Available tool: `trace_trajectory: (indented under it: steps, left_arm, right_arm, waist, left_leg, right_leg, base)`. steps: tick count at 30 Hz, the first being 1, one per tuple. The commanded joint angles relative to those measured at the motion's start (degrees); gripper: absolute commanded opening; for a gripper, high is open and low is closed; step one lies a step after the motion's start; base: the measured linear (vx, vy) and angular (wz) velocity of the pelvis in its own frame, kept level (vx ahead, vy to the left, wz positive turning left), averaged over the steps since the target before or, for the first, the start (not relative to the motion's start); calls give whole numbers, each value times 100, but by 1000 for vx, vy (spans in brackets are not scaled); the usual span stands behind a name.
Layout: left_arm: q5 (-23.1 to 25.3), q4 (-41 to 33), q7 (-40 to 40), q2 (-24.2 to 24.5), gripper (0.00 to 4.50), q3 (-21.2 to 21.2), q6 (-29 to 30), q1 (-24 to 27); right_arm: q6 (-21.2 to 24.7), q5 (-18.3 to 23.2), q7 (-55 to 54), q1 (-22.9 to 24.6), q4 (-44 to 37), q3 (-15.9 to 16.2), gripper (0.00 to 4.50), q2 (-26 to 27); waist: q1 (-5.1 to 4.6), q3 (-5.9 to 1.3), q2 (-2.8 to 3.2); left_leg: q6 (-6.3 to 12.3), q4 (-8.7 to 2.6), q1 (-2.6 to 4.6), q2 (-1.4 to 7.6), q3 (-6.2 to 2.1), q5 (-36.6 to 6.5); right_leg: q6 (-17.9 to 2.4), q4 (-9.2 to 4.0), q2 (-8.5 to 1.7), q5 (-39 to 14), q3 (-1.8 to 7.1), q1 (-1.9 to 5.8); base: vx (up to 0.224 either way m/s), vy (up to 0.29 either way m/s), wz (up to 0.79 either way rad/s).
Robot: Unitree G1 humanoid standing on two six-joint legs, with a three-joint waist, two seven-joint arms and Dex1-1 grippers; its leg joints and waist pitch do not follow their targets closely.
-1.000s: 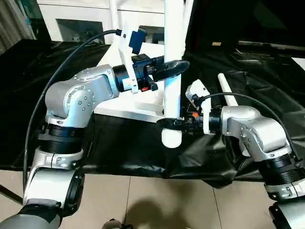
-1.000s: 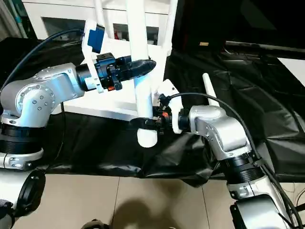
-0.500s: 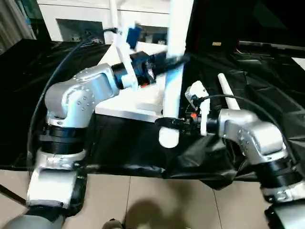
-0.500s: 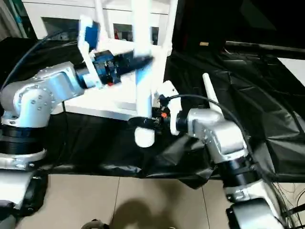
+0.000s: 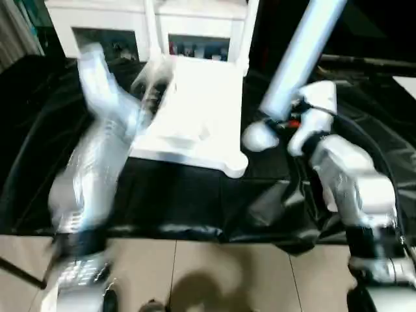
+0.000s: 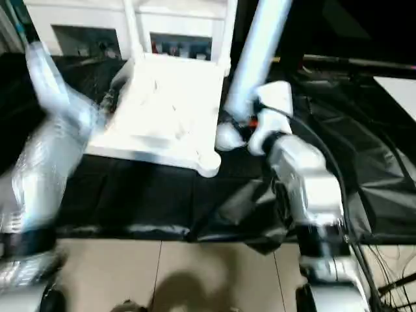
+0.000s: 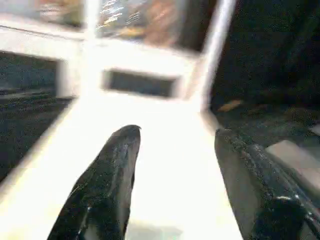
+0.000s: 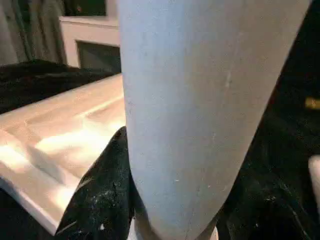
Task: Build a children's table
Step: Pick table leg
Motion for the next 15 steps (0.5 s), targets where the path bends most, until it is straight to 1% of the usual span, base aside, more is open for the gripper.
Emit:
trace_trajectory:
  steps: [1,2,3,4,5,6,7,8,9,10,11,12,13,14,15]
  left_arm:
    - [423,-32,359,-88,274,-37,-508,146]
    - [536,-113,601,-126,274,31,-575,398]
    - [630,-263,633,-92,274,-10,-663,683]
    - [630,-263,633,-92,274,-10,-663,683]
    - [624,-328,563,-59,274,-48,-656,777]
    - [616,-452,500,-88,274,-74,-684,932]
    - [509,-583,451,-180,274,-54,-611,1087]
    - [512,-650,482,-239,274,-66,-588,1215]
    - [550,-682,524,-273,274,-96,-608,1308]
    - [558,-682,524,-303,274,-125,-633,1362]
    - [601,-669,590,-359,274,-150,-692,1395]
    - [643,-641,677,-417,274,-146,-793,1390]
    - [619,-634,684,-443,274,-155,-819,1385]
    - [576,-626,683,-477,274,-171,-853,1379]
    - [652,-628,650,-415,274,-251,-878,1383]
  right_arm:
    - [71,-9,-178,232,-401,30,184,148]
    - [247,-22,-412,513,-589,65,184,304]
    - [350,-220,-645,791,-715,253,184,324]
    - [350,-220,-645,791,-715,253,184,324]
    - [334,-363,-705,879,-744,376,184,271]
    - [172,-509,-727,1025,-780,514,184,236]
    - [32,-484,-681,1173,-807,543,184,269]
    - [-104,-472,-666,1269,-812,537,184,296]
    - [-213,-483,-667,1335,-811,527,184,326]
    - [-296,-438,-625,1360,-798,495,184,360]
    - [-429,-456,-592,1370,-774,475,184,374]
    - [-468,-527,-598,1370,-762,478,184,365]
    - [-439,-546,-602,1375,-778,500,184,348]
    - [-386,-564,-607,1384,-807,536,184,323]
    - [-369,-552,-572,1372,-795,568,184,303]
  waist:
    - [-20,-467,88]
    - [-15,-471,99]
    - [-19,-470,128]
    - [-22,-476,118]
    - [-38,-473,130]
    - [-40,-460,126]
    - [-48,-429,191]
    - [-58,-407,167]
    - [-65,-398,151]
    - [-71,-390,151]
    - [-72,-378,152]
    - [-94,-359,148]
    - [-100,-339,157]
    - [-133,-293,150]
    - [-187,-230,136]
  left_leg:
    - [-168,-413,105,57,-16,-1113]
    - [-160,-414,93,69,-22,-1051]
    - [-166,-422,82,67,-34,-1016]
    - [-185,-425,86,72,-42,-990]
    - [-210,-421,101,56,-24,-1102]
    - [-219,-429,108,53,-21,-1211]
    - [-277,-446,115,52,-24,-1531]
    - [-285,-463,116,64,-22,-1812]
    - [-264,-459,130,61,-22,-2008]
    - [-257,-468,141,55,-28,-2135]
    - [-252,-475,206,49,-33,-2495]
    - [-243,-505,247,47,-60,-2822]
    - [-230,-511,291,45,-64,-3003]
    - [-182,-497,419,21,-67,-3376]
    - [-129,-480,576,-7,-77,-3750]
  right_leg:
    - [-651,-404,-206,-820,179,289]
    - [-706,-402,-213,-623,184,299]
    - [-753,-381,-205,-454,179,303]
    - [-768,-376,-206,-392,171,313]
    - [-792,-380,-192,-449,178,290]
    - [-784,-405,-192,-579,181,280]
    - [-750,-448,-199,-946,186,256]
    - [-695,-491,-223,-1293,193,245]
    - [-626,-529,-222,-1572,196,222]
    - [-584,-536,-214,-1749,192,222]
    - [-454,-588,-210,-2251,184,202]
    - [-313,-629,-193,-2747,146,224]
    - [-232,-680,-182,-3033,125,207]
    - [-113,-783,-138,-3621,51,177]
    - [-7,-942,-71,-4182,-95,172]
  base:
    - [0,0,0]
    - [0,0,0]
    - [0,0,0]
    - [0,0,0]
    - [0,0,0]
    - [0,0,0]
    - [0,0,0]
    - [0,0,0]
    - [0,0,0]
    - [0,0,0]
    - [0,0,0]
    - [0,0,0]
    - [0,0,0]
    - [0,0,0]
    - [0,0,0]
